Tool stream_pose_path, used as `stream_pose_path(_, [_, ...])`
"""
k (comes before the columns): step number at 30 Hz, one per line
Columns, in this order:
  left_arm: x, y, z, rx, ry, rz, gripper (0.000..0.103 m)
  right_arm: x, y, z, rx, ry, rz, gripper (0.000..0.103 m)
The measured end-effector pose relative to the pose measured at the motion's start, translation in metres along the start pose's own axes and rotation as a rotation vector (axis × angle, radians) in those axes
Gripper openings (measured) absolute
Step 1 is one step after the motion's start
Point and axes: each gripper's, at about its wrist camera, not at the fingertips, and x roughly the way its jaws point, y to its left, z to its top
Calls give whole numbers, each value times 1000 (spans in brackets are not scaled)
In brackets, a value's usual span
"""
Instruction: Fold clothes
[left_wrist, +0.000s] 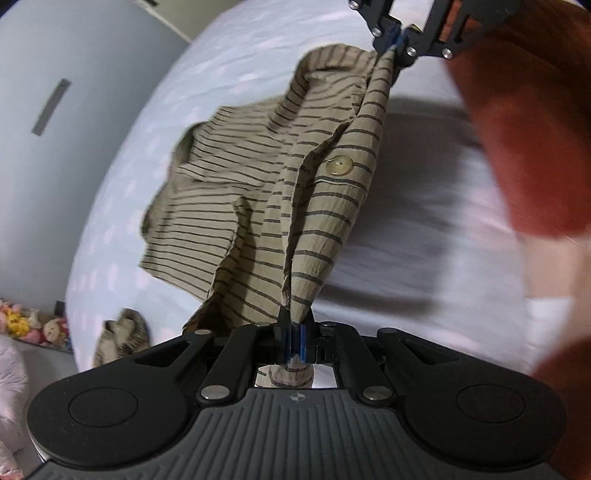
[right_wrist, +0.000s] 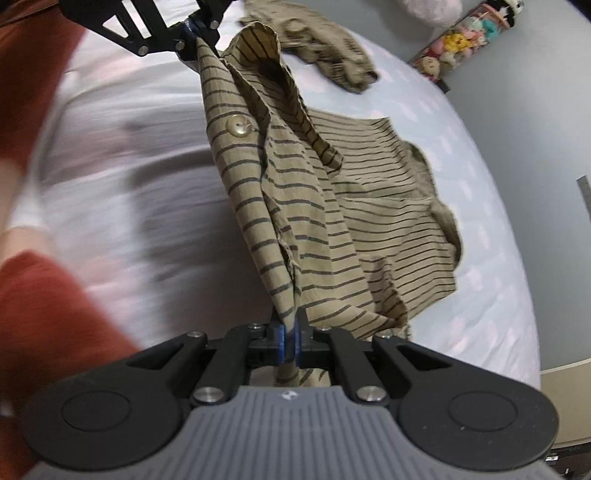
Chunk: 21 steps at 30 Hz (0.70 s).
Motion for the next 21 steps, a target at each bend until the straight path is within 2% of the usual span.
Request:
stream_pose_path(4, [11, -7, -2, -31, 43, -57, 3, 5, 16, -10, 44, 27, 27, 6])
stream_pose_path(7, [17, 4, -1, -113, 75, -105, 4, 12, 20, -12, 84, 44, 44, 7])
stream_pose_path(11, [16, 22, 0, -223, 84, -162, 9, -8, 31, -19, 129, 30, 58, 12])
stream_pose_path(13, [7, 20, -2, -247, 72, -199, 13, -16, 31, -19, 152, 14, 74, 19])
stream_pose_path(16, [-7, 21, -4, -286, 23, -196, 14, -33, 26, -24, 228, -48, 85, 26])
stream_pose_path(20, [-19, 34, -11, -430, -45, -161, 17, -50, 7, -34, 399, -142, 78, 26])
stream_pose_path(21, [-21, 38, -13, -471, -63, -152, 18, -53, 3, -37, 443, -162, 66, 29])
